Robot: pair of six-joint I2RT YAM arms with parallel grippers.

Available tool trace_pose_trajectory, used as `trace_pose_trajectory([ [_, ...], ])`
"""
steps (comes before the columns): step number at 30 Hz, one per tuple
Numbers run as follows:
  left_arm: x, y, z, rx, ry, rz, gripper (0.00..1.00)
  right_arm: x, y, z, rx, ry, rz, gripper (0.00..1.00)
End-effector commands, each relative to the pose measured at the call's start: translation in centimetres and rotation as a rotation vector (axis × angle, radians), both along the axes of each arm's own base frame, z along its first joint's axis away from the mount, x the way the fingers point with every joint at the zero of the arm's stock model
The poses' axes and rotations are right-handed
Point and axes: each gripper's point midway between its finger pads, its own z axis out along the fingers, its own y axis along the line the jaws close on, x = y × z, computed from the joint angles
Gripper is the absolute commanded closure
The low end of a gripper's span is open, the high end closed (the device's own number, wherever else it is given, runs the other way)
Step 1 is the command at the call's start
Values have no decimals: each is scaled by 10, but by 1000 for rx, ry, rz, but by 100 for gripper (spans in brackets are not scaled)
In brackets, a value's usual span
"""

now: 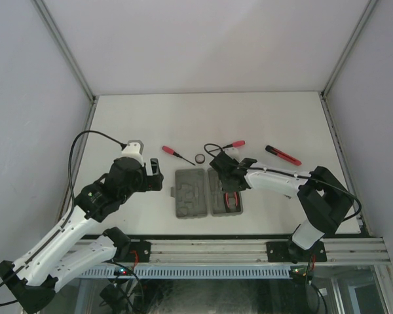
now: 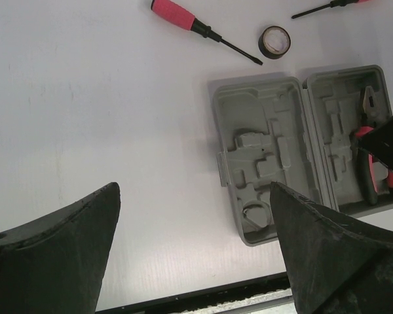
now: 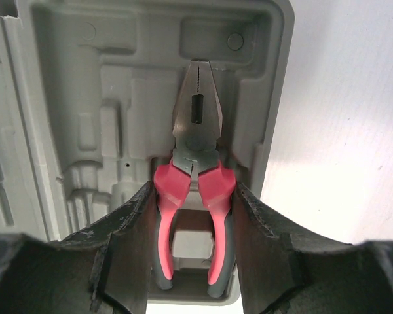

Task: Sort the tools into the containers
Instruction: Place the pliers in the storage box.

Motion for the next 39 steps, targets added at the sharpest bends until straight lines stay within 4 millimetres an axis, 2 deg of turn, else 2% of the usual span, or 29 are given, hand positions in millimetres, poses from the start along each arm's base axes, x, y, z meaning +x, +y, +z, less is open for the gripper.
trace_pose_trajectory([
  [1, 4, -3, 8, -15, -31, -13, 2, 17, 16, 38, 107, -102, -20, 57],
  [4, 4, -3, 9, -17, -36, -14, 2, 18, 17, 45, 125, -116, -19, 50],
  [10, 4, -3, 9, -18, -35, -16, 2, 17, 16, 51, 132, -125, -17, 45],
  [16, 4, -3, 10, -18, -39, -14, 2, 15, 14, 48, 118, -118, -20, 48],
  [21, 4, -1, 9, -12, -38, -9, 2, 15, 10, 54, 98, -146, -17, 51],
  [28, 3, 2, 13, -23, -57, 3, 2, 13, 19, 70, 140, -210, 37, 53],
  [33, 2, 3, 16, -71, -79, 34, 2, 4, 28, 80, 233, -249, 100, 51],
  [39, 2, -6, 2, -178, -69, 67, 0, -5, 24, 84, 292, -272, 113, 51],
])
